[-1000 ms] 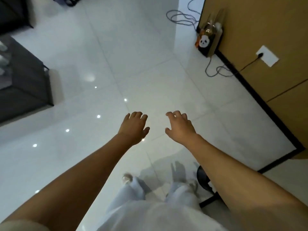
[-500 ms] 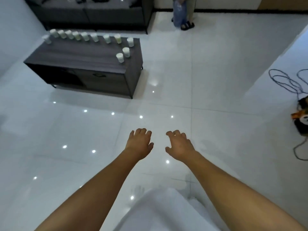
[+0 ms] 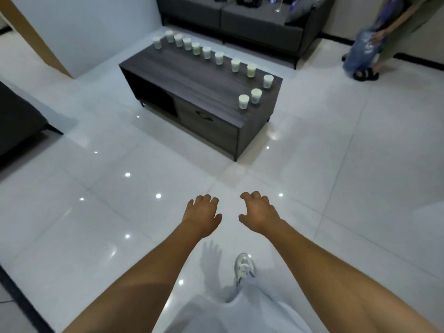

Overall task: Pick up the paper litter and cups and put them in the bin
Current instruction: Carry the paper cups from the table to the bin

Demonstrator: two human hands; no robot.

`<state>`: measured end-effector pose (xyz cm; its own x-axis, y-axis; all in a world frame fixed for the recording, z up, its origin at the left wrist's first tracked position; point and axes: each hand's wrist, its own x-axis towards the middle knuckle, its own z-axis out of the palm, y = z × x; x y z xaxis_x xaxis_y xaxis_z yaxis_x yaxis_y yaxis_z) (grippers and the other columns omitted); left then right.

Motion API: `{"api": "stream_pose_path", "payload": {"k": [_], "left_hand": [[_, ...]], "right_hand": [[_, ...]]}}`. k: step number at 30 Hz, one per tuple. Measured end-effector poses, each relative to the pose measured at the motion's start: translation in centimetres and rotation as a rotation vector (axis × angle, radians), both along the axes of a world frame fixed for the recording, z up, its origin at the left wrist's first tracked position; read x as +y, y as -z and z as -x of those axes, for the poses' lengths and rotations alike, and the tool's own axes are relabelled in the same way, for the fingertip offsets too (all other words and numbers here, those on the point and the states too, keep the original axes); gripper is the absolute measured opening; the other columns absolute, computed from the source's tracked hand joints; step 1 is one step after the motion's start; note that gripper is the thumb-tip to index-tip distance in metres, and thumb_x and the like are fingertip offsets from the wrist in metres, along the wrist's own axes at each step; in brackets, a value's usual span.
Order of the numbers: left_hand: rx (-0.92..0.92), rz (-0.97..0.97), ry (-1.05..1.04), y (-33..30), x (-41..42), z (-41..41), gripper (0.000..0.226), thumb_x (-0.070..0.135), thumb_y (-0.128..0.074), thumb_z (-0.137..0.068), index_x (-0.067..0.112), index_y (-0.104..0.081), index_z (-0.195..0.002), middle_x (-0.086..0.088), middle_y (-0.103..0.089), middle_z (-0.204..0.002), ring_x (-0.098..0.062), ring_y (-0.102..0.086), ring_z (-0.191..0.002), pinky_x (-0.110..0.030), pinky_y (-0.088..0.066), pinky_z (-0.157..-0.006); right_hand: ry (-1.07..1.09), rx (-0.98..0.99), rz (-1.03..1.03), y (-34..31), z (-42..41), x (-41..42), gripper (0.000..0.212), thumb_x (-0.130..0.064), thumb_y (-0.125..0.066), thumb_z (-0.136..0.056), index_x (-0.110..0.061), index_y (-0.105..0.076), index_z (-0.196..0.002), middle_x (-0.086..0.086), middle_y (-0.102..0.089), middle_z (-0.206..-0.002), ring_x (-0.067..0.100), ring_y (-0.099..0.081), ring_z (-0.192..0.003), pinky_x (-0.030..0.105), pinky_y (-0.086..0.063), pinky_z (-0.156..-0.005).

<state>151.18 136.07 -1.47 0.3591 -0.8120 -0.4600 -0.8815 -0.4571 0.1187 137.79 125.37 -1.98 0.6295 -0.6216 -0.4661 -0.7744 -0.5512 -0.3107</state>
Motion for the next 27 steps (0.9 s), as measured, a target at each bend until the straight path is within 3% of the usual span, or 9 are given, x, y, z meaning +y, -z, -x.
{"api": "stream_pose_path", "payload": {"k": [13, 22, 27], "left_hand": [[0.065, 0.073, -0.237, -0.3, -13.5, -14.9, 0.048, 0.039, -0.044, -0.096, 0.015, -0.042, -0.138, -0.006, -0.048, -0.135, -0.024, -0.043, -0.125, -0.036, -0.037, -0.103], [0.024, 0.072, -0.206, -0.5, -23.0, -33.6, 0.052, 0.040, -0.043, -0.097, 0.015, -0.038, -0.141, -0.006, -0.044, -0.141, -0.025, -0.039, -0.129, -0.037, -0.035, -0.107], [0.022, 0.061, -0.146, -1.3, -28.7, -39.3, 0.051, 0.041, -0.043, -0.097, 0.015, -0.038, -0.141, -0.007, -0.044, -0.140, -0.025, -0.039, -0.128, -0.037, -0.035, -0.107]], "right_hand": [[-0.133, 0.063, -0.004, -0.5, -16.3, -16.7, 0.058, -0.025, -0.056, -0.089, -0.018, -0.033, -0.142, 0.009, -0.038, -0.138, 0.030, -0.038, -0.124, 0.040, -0.043, -0.095], [-0.112, -0.009, -0.011, -0.4, -34.6, -24.5, 0.054, -0.026, -0.057, -0.089, -0.019, -0.036, -0.139, 0.009, -0.039, -0.137, 0.030, -0.040, -0.122, 0.041, -0.045, -0.095], [-0.052, -0.026, -0.023, -1.3, -39.5, -29.3, 0.055, -0.026, -0.058, -0.090, -0.019, -0.035, -0.140, 0.008, -0.039, -0.138, 0.030, -0.039, -0.124, 0.043, -0.044, -0.097]]}}
